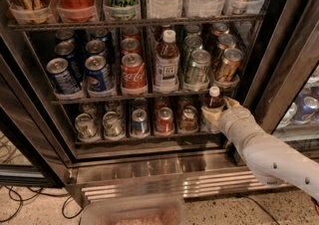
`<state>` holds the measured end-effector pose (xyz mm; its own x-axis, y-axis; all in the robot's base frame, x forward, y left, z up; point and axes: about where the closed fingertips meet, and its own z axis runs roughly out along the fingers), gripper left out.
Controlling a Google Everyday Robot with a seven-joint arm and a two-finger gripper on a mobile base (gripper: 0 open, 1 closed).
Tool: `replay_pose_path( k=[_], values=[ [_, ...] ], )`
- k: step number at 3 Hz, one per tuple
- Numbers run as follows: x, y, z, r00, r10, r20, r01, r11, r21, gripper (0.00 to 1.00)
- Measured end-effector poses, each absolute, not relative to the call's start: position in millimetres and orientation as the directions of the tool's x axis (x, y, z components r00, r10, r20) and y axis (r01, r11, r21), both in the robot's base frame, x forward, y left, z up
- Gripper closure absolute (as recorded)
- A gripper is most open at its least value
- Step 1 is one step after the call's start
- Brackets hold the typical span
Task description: Pick blue plastic bottle from bottom shelf of fridge
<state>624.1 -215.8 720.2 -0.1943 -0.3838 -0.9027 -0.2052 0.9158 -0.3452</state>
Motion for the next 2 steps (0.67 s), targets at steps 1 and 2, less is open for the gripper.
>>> replay_pose_path(
  k=[1, 2],
  values=[
    [618.5, -214.6, 725.4, -0.191, -0.379, -0.906, -0.211, 0.917, -0.339, 1.00],
    [618.5, -214.6, 723.6, -0.191, -0.379, -0.906, -0.211, 0.917, -0.339, 1.00]
  ],
)
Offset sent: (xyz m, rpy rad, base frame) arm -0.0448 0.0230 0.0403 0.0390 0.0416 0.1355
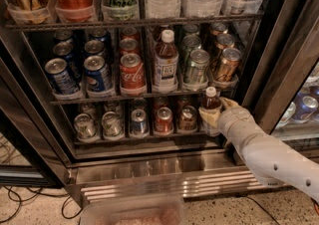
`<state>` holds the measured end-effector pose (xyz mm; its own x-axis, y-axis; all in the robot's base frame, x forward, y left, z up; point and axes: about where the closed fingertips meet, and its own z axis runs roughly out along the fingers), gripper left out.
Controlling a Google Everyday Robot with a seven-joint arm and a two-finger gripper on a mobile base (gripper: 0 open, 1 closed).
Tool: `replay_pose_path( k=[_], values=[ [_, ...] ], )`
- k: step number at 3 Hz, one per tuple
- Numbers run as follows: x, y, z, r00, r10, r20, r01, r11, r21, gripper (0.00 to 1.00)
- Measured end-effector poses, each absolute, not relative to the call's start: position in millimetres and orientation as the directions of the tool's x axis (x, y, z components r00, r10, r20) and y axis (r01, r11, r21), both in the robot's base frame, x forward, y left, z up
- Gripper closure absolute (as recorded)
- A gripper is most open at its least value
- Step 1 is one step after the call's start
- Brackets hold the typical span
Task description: Pick blue plastic bottle from bottom shelf of fridge
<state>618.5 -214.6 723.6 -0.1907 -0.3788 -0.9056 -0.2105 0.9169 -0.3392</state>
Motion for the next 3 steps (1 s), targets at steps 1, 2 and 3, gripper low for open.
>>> replay_pose_path(
  k=[1, 2, 3],
  values=[
    [602.1, -201.8, 731.4, -0.189, -0.378, -0.906, -0.275, 0.906, -0.321, 1.00],
    [569.7, -178.4, 744.5, -0.188, -0.379, -0.906, -0.392, 0.875, -0.285, 1.00],
    [558.2, -165.1, 736.2, -0.202, -0.381, -0.902, -0.459, 0.851, -0.256, 1.00]
  ],
)
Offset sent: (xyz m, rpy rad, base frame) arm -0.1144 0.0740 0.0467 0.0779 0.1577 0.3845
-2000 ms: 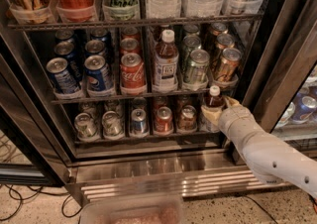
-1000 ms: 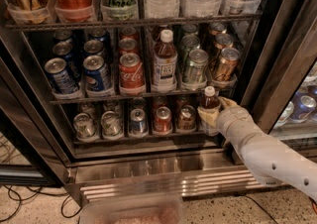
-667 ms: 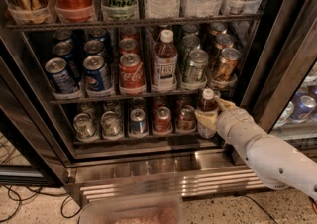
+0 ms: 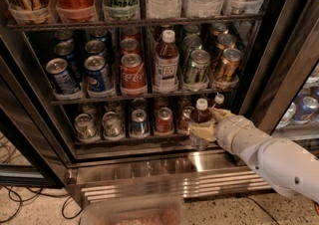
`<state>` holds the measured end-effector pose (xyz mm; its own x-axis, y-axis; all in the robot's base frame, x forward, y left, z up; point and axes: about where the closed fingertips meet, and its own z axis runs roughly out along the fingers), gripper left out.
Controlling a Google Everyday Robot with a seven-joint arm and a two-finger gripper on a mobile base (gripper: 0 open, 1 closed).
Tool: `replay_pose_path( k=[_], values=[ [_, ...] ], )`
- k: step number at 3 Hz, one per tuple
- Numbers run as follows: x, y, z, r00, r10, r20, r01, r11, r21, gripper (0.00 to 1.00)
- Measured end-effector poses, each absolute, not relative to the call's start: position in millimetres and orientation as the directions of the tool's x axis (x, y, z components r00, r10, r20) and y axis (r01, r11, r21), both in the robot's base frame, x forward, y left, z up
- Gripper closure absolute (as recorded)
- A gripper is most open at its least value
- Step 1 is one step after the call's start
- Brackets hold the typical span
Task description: Pick blue plastic bottle from bottom shelf of fridge
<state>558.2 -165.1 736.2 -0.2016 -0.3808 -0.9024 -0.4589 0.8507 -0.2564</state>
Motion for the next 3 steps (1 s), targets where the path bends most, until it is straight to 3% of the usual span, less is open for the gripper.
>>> replay_pose_path(
  k=[1, 3],
  values=[
    [558.2, -165.1, 736.2, -0.202, -0.381, -0.902, -0.459, 0.851, -0.256, 1.00],
    [537.2, -150.7, 742.8, -0.171, -0.371, -0.913, -0.571, 0.792, -0.215, 1.00]
  ],
)
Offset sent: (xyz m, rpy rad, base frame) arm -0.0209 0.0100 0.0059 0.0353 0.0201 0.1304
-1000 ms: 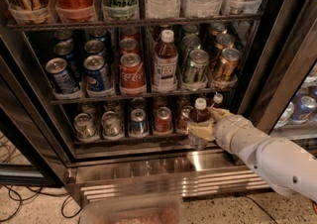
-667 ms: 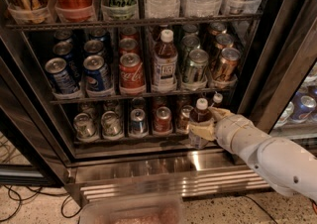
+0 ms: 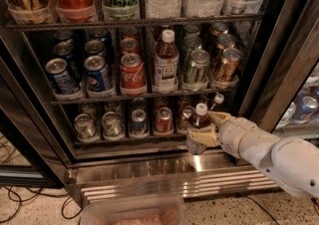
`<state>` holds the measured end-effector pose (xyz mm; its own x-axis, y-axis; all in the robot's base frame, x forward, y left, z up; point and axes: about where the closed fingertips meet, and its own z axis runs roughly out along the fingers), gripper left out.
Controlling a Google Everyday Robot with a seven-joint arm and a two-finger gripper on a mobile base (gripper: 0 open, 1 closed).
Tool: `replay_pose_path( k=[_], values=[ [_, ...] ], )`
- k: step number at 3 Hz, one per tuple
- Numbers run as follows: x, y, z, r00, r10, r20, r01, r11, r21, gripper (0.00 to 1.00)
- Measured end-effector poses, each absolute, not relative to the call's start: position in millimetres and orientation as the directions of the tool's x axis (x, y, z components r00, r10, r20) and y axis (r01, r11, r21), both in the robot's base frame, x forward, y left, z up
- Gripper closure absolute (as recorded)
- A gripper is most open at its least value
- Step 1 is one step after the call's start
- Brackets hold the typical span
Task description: Pick blue plastic bottle from bottom shelf of fridge
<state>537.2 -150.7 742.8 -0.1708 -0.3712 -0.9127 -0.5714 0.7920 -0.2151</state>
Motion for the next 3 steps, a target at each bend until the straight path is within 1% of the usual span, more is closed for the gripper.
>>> replay_pose_path(
  k=[2, 3],
  values=[
    [483.5, -106.1, 757.0, -0.159, -0.315, -0.936, -0.747, 0.658, -0.094, 1.00],
    [458.8, -80.4, 761.8, -0.170, -0.280, -0.945, -0.808, 0.588, -0.029, 1.00]
  ],
)
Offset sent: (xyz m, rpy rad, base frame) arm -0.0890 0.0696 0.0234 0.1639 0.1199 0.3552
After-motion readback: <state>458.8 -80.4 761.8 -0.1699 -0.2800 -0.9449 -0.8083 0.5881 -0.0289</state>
